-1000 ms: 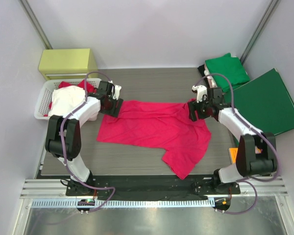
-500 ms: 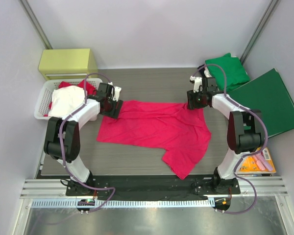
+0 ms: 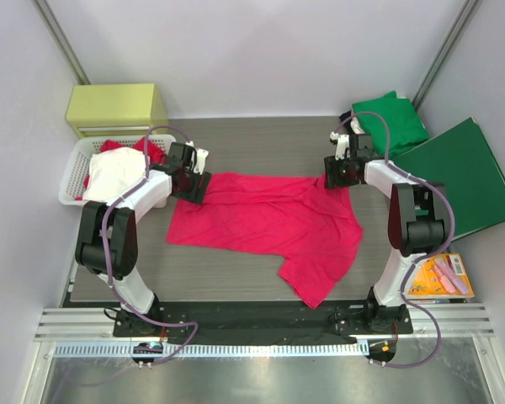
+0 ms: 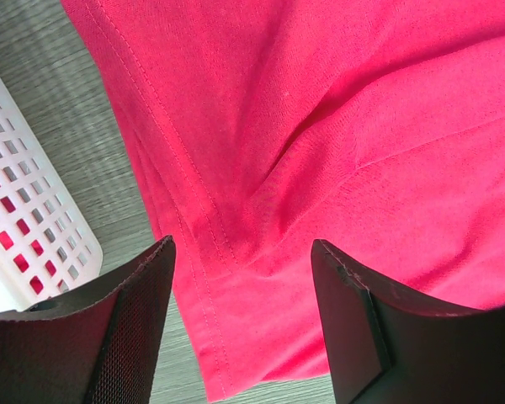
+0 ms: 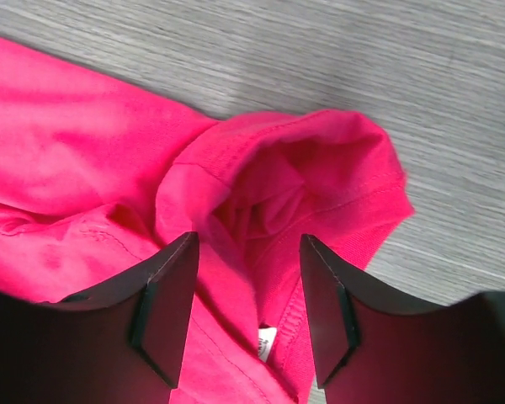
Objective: Fold and stack the t-shirts
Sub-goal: Fold the flattened tshirt in 1/3 of the way
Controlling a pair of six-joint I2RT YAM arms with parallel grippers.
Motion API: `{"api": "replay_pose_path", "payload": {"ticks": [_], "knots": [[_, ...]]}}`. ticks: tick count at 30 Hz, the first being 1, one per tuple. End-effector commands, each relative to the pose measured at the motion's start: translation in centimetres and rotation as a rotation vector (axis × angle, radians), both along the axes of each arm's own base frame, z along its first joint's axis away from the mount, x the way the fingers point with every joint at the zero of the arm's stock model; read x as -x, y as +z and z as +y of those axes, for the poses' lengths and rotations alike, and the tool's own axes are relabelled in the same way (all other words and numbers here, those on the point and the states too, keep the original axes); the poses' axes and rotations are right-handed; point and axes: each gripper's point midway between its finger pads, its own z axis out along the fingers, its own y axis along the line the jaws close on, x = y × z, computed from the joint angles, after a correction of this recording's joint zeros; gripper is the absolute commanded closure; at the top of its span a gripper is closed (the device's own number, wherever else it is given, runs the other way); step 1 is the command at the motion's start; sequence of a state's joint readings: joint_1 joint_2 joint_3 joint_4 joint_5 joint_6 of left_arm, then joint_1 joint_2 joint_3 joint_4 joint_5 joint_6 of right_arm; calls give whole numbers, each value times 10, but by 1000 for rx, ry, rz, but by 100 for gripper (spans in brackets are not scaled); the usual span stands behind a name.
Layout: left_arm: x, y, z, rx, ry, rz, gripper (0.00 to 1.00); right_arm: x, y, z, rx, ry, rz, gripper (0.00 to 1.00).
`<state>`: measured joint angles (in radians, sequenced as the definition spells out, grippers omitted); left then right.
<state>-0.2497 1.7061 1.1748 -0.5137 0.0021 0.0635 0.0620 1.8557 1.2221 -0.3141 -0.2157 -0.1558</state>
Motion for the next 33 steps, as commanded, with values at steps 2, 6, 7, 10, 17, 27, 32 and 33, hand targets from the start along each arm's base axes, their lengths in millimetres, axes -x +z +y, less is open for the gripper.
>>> {"api": "replay_pose_path", "payload": {"ticks": [2, 6, 7, 10, 17, 27, 32, 33], "knots": [[-8, 14, 5, -15, 3, -50, 33, -19, 23, -8, 4, -18, -87, 67], [-8, 14, 6, -16, 1, -49, 33, -20, 19, -11, -1, -31, -85, 99], [-7, 13, 6, -17, 4, -47, 33, -19, 23, -12, 6, -37, -94, 99], [-6, 13, 7, -24, 2, -46, 33, -15, 38, -19, 18, -54, -135, 99], [-9, 6, 4, -15, 0, -34, 33, 18, 91, -28, 8, -85, -244, 99], [-11, 10, -1, -3, -10, -42, 33, 48, 94, -22, -6, -54, -163, 29], [-6, 9, 3, -18, -18, -47, 33, 54, 107, -23, -6, -57, -199, 22], [-6, 9, 4, -19, -18, -46, 33, 55, 113, -21, -11, -48, -214, 23]]}}
